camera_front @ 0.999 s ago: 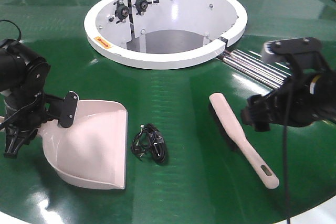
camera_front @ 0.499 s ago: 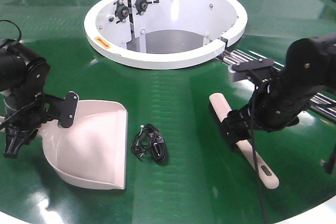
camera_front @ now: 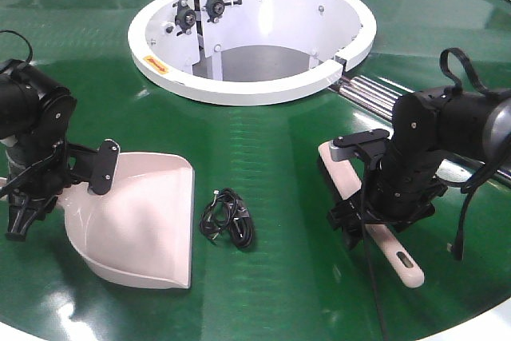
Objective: Clean and inspect green conveyor with broom and dustpan
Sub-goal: 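Reach the right gripper to the pink brush handle and grasp it, then sweep the black cable into the dustpan with the brush in the right gripper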
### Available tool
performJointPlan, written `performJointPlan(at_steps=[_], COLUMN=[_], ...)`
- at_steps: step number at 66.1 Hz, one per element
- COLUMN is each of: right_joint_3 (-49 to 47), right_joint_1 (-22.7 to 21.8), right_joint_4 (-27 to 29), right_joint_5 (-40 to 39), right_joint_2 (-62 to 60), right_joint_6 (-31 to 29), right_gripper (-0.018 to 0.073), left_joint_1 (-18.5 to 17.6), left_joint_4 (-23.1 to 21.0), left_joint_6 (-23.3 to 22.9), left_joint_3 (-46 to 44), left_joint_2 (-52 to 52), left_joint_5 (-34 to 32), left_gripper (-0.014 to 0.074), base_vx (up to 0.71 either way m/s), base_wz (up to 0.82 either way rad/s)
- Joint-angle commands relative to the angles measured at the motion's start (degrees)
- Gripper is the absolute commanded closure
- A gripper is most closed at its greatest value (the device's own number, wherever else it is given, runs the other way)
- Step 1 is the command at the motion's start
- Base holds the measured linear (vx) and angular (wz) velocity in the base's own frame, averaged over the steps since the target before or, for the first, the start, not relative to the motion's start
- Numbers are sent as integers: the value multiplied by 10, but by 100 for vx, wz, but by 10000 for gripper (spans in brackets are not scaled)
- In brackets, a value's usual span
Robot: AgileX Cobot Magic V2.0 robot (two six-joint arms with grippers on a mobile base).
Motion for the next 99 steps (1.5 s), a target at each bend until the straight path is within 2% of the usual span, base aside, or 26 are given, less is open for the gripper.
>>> performJointPlan(at_steps=[1, 10, 18, 35, 59, 72, 91, 99], right_joint_3=[-17, -17, -17, -17, -17, -17, -18, -32], right_joint_1=[0, 0, 0, 0, 0, 4, 90, 113], right_joint_4=[-10, -26, -27, -23, 21, 32, 7, 6], right_joint_5=[-5, 4, 2, 7, 8, 29, 46, 66], right_joint_2=[-16, -7, -7, -7, -42, -72, -69, -49], right_joint_6=[-6, -6, -6, -19, -14, 28, 122, 160], right_gripper=[-3, 53, 157, 575, 566, 564, 564, 564], left_joint_1=[-8, -8, -8, -8, -8, -8, -8, -8], left_joint_4=[7, 7, 7, 7, 7, 7, 7, 7], left_joint_6=[21, 21, 21, 21, 21, 21, 21, 21], left_joint_3=[-11, -11, -11, -11, -11, -11, -11, -11], left_joint_2=[-27, -27, -27, -27, -27, -27, -27, -27], left_joint_5=[25, 25, 25, 25, 25, 25, 25, 25], left_gripper=[603, 603, 603, 603, 603, 603, 603, 603], base_vx=[0, 0, 0, 0, 0, 0, 0, 0], base_wz=[0, 0, 0, 0, 0, 0, 0, 0])
